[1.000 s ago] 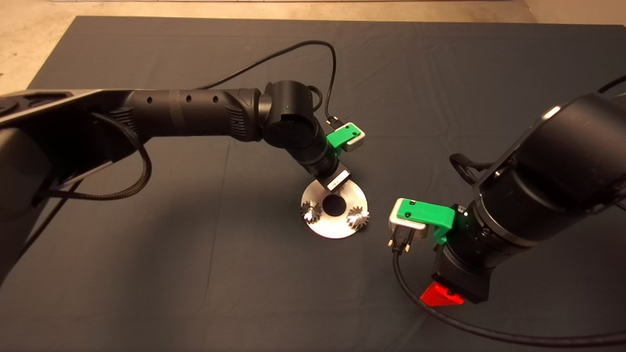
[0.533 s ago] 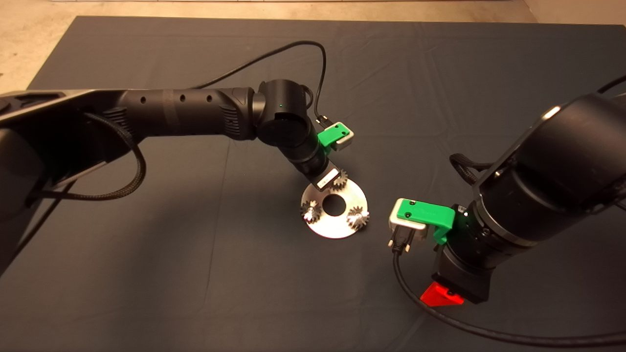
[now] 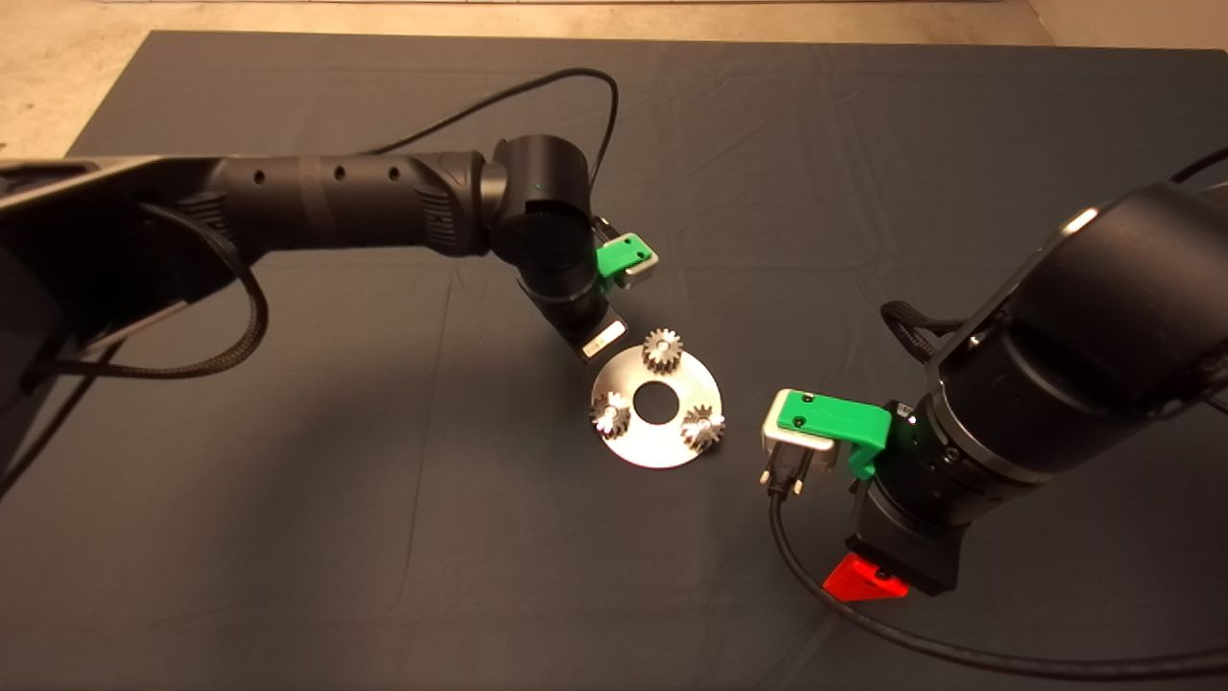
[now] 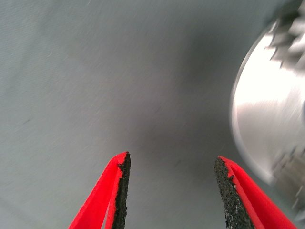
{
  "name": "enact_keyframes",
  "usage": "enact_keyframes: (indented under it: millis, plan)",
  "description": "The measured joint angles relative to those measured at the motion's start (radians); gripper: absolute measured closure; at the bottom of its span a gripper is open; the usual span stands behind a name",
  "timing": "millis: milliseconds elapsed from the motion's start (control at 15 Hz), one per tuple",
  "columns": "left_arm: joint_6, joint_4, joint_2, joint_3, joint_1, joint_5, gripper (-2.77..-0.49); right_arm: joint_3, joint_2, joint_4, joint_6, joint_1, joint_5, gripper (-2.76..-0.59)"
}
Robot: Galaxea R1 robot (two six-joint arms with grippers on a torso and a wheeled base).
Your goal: Install three planetary gears onto the carrier pins
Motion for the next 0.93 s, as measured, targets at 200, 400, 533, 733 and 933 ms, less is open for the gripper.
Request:
enact_keyframes:
  millis: [200,400,533,733,933]
  plan:
    - [0.027,-0.063,-0.012,0.000,-0.026,0.058,-1.16,-0.006,0.001,0.000,0.000,0.000,0.001,-2.20]
    - [0.029,-0.130,-0.025,0.005,-0.048,0.066,-1.16,-0.016,0.001,0.000,0.000,0.000,0.002,-2.20]
    - [0.018,-0.149,-0.024,0.030,-0.048,0.067,-1.16,-0.020,0.000,0.000,0.000,0.000,0.002,-2.20]
    - [-0.059,-0.155,-0.023,0.088,-0.048,0.066,-1.16,-0.037,0.000,0.000,0.001,0.000,0.002,-2.20]
    - [-0.182,-0.160,-0.031,0.185,-0.048,0.066,-1.16,-0.059,0.001,-0.001,0.001,0.000,0.003,-2.20]
